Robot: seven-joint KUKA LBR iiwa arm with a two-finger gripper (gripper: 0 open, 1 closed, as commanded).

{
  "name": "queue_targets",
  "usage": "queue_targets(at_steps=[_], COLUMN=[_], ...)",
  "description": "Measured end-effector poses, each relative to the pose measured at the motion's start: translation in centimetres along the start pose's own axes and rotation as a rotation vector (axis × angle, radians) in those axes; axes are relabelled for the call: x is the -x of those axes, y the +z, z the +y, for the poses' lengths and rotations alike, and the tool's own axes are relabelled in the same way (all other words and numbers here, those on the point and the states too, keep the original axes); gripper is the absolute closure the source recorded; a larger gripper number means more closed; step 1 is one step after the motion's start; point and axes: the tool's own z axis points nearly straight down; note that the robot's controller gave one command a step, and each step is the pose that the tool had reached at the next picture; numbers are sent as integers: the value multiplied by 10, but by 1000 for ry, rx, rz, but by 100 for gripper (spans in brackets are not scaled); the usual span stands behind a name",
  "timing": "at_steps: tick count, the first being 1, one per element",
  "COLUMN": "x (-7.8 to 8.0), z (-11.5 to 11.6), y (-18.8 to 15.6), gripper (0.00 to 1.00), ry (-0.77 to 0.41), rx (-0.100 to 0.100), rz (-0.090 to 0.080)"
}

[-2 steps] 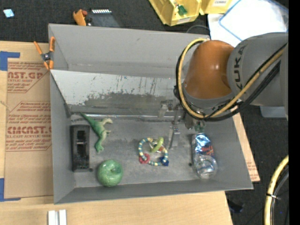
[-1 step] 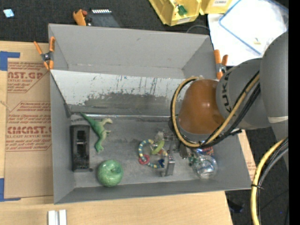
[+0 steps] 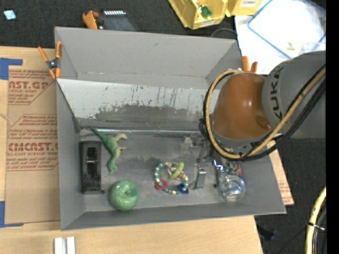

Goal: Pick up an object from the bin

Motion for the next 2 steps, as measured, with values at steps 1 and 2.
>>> queue_targets(at_steps=[1,2], x=[-3,-16], z=[-2,19], y=[65,70], gripper=[0,0], ry=[9,-65], rx=[1,1], rz=[36,-1])
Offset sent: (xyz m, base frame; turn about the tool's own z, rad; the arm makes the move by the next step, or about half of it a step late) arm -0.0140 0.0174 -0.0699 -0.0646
